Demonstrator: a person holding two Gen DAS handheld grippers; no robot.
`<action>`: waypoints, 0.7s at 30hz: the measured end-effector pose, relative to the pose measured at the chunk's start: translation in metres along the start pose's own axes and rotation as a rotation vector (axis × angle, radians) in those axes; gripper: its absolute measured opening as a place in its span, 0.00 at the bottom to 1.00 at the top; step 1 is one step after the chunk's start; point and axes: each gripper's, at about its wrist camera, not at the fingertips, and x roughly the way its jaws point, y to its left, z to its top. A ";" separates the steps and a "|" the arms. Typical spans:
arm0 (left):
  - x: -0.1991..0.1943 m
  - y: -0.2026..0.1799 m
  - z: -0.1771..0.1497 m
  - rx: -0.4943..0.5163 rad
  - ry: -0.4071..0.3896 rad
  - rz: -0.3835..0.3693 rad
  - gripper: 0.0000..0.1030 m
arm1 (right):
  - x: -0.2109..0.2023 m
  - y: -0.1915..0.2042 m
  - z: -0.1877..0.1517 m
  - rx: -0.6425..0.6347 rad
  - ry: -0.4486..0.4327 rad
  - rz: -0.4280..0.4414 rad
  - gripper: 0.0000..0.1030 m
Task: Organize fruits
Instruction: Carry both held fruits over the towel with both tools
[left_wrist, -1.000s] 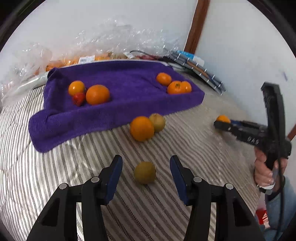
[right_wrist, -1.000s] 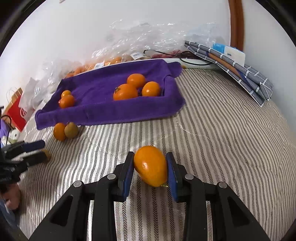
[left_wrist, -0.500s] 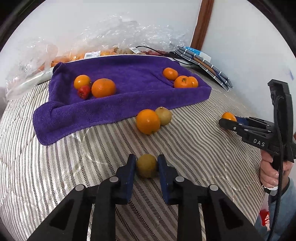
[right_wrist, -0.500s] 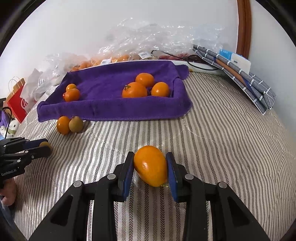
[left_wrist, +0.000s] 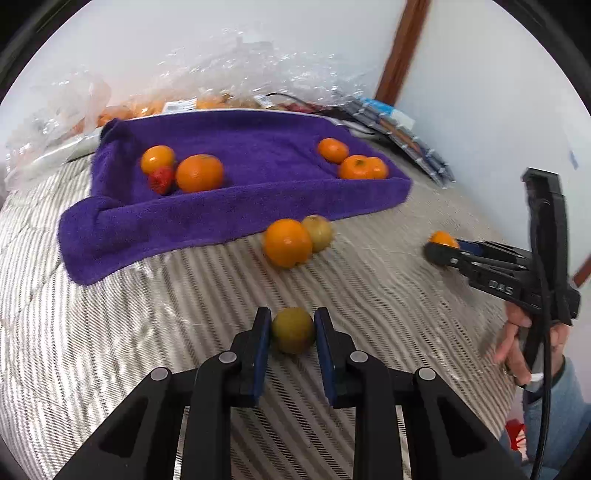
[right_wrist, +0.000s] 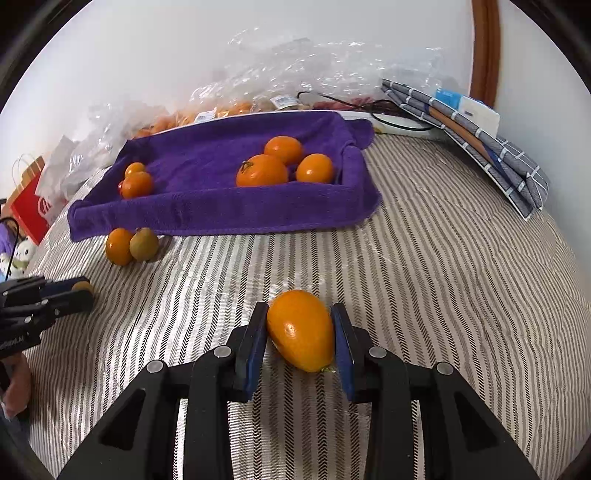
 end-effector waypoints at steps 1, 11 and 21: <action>-0.002 -0.003 -0.001 0.010 -0.010 -0.009 0.22 | -0.001 0.001 0.000 -0.002 -0.005 -0.007 0.33; -0.026 0.014 -0.004 -0.126 -0.124 0.050 0.22 | -0.012 0.015 -0.002 -0.081 -0.057 0.010 0.33; -0.045 0.015 -0.011 -0.228 -0.145 0.142 0.22 | -0.015 0.005 -0.001 -0.032 -0.068 0.084 0.33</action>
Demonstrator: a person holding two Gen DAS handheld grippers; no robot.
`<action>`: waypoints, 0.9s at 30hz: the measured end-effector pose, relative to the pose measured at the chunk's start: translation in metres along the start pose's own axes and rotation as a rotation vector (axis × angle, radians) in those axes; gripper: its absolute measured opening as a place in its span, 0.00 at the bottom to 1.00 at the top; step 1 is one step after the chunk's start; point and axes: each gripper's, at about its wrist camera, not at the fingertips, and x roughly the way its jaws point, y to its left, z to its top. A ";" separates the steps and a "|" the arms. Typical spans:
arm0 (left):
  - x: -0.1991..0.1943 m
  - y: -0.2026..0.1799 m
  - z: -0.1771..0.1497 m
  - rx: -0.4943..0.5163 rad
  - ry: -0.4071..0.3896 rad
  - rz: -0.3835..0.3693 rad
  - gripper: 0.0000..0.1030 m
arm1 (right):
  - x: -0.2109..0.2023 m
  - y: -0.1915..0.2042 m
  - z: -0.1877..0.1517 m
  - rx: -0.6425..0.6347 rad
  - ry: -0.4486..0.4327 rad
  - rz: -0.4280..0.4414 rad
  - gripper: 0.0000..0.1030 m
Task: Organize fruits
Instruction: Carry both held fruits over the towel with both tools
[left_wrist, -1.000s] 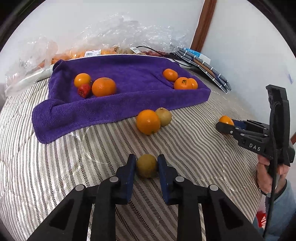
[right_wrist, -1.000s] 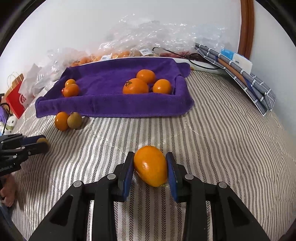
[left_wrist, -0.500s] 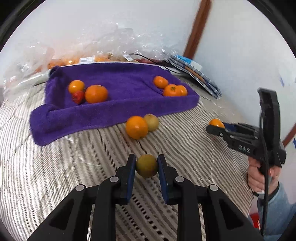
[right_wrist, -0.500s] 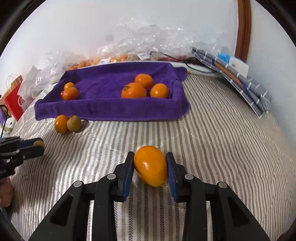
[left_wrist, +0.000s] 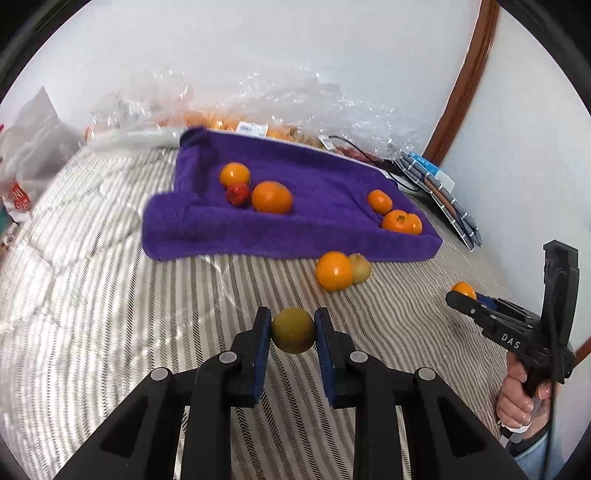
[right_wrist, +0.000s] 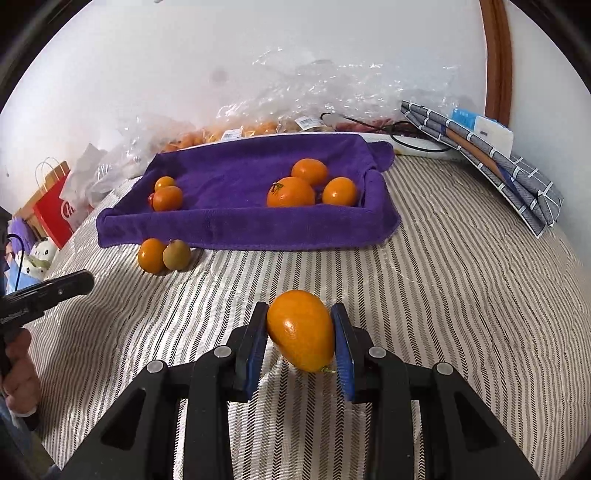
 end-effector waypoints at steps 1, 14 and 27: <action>-0.006 -0.002 0.004 0.007 -0.016 0.021 0.22 | -0.001 0.000 0.001 0.000 -0.001 -0.005 0.33; -0.011 0.004 0.083 -0.013 -0.163 0.197 0.22 | -0.028 -0.011 0.087 0.010 -0.126 -0.068 0.33; 0.045 0.042 0.098 -0.103 -0.172 0.173 0.22 | 0.045 -0.020 0.126 0.068 -0.137 -0.019 0.33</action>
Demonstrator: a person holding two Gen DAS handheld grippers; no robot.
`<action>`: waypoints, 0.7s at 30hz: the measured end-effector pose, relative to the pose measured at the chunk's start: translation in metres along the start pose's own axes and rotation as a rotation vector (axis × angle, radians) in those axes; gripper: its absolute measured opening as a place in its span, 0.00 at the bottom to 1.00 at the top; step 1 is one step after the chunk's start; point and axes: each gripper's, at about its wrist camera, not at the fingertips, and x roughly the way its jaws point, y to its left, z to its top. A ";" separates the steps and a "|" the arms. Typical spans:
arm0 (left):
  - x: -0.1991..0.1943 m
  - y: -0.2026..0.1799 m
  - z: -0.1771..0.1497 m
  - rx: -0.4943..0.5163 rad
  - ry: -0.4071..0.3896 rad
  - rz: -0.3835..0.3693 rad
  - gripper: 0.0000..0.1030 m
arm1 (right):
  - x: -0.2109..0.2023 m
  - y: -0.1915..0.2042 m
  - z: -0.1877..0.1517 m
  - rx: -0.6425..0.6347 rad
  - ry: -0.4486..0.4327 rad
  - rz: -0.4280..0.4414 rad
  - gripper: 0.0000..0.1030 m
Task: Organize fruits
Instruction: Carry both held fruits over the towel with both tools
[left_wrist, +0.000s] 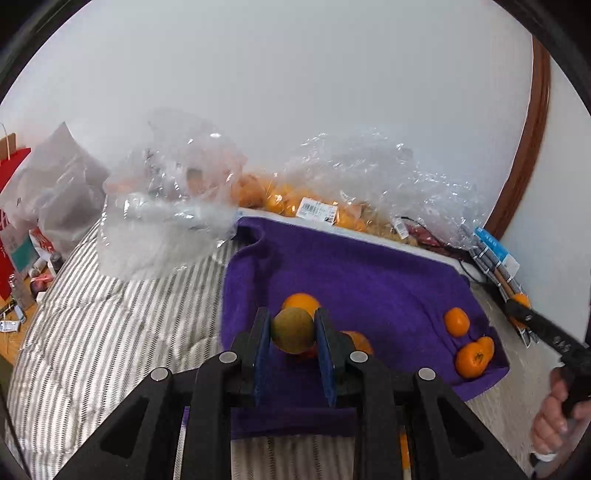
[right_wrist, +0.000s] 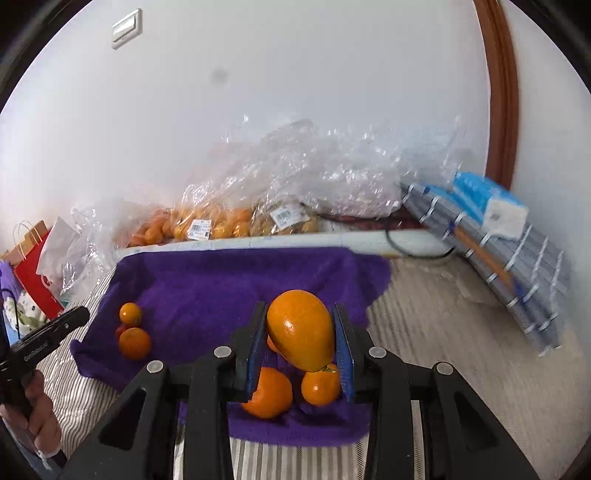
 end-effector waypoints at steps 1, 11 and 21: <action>-0.001 0.003 -0.002 -0.010 -0.009 -0.004 0.22 | 0.006 -0.002 -0.005 0.015 0.009 0.012 0.33; 0.011 -0.005 -0.006 0.004 0.039 -0.024 0.22 | 0.034 -0.009 -0.010 0.014 0.074 -0.028 0.33; 0.022 -0.003 -0.008 -0.011 0.070 -0.010 0.22 | 0.037 0.002 -0.016 -0.038 0.053 -0.029 0.33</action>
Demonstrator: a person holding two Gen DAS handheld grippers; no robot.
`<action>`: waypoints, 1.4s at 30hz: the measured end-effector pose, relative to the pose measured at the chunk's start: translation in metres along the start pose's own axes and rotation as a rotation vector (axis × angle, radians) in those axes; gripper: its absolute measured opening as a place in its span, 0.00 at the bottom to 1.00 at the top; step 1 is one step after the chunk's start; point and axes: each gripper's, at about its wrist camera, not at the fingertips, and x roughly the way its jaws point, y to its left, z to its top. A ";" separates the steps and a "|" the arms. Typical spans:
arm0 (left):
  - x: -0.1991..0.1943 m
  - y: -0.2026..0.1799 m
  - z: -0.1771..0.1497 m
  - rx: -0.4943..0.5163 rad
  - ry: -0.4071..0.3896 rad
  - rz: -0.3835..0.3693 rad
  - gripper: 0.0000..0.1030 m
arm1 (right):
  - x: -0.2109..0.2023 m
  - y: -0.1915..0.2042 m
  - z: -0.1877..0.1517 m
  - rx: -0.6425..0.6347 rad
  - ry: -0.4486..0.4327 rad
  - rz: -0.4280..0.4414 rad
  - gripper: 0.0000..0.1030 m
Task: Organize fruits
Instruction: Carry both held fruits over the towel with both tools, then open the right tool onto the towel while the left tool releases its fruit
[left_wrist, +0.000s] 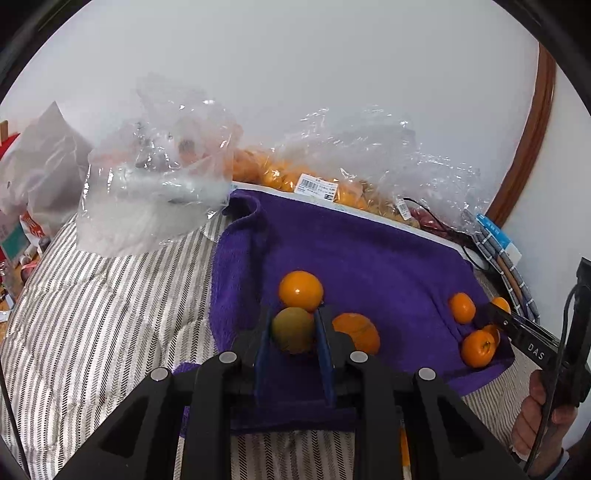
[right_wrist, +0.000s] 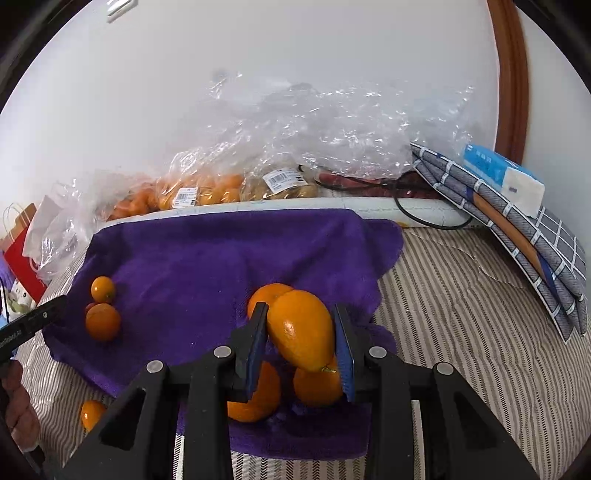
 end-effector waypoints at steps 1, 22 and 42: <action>0.001 0.000 0.000 -0.003 0.003 -0.002 0.22 | 0.001 0.001 0.000 -0.004 0.001 -0.004 0.33; 0.017 -0.007 0.002 0.057 0.036 0.073 0.22 | -0.001 0.004 -0.004 -0.035 -0.007 -0.055 0.34; 0.022 -0.015 -0.003 0.095 0.049 0.063 0.23 | -0.006 0.005 -0.005 -0.015 -0.028 -0.070 0.39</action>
